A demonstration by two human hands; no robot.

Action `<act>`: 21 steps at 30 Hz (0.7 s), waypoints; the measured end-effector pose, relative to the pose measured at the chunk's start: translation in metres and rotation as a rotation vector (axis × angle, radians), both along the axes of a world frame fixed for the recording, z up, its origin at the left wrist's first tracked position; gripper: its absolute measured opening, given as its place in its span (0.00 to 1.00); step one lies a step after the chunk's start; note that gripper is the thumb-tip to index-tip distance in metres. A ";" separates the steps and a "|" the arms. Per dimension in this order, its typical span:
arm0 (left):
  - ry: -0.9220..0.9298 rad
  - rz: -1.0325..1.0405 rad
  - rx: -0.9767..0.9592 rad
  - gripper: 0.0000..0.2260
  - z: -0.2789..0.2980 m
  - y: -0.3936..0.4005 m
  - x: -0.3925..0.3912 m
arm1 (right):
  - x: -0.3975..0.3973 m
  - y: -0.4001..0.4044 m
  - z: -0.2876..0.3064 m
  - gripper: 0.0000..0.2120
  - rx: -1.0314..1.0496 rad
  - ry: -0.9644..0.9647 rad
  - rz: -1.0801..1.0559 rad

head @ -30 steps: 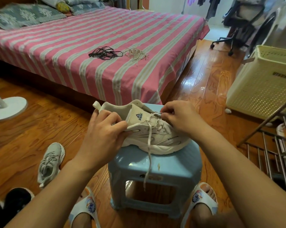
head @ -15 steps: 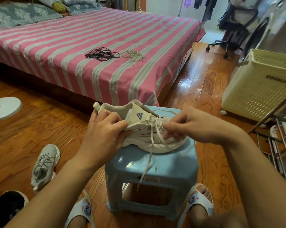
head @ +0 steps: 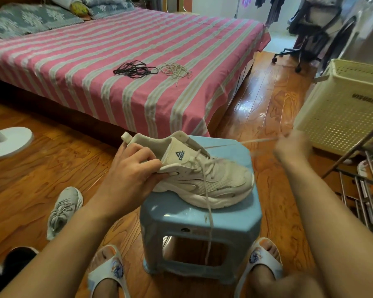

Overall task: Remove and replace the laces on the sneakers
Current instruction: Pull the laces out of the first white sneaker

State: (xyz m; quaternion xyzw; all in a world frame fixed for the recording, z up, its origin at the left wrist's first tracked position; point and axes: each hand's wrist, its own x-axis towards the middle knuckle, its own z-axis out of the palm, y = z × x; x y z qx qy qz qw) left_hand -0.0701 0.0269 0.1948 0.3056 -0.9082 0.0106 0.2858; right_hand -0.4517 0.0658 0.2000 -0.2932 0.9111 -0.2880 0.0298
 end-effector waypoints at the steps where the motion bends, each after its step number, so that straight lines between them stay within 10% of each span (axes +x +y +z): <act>1: -0.006 0.006 -0.001 0.11 0.001 0.000 -0.001 | -0.009 0.008 -0.009 0.13 0.136 -0.033 -0.077; 5: -0.010 0.020 -0.007 0.09 0.002 -0.002 -0.005 | 0.003 0.012 -0.005 0.11 0.337 0.051 0.058; 12: -0.012 0.020 0.003 0.08 0.002 -0.003 -0.008 | 0.105 0.008 0.020 0.13 -0.039 -0.016 1.013; 18: -0.024 0.020 0.029 0.07 0.001 0.001 -0.001 | 0.065 -0.017 0.017 0.08 -0.184 0.053 0.471; 21: -0.039 0.048 0.021 0.08 0.001 0.001 -0.003 | 0.068 -0.003 0.022 0.09 -0.211 0.194 0.662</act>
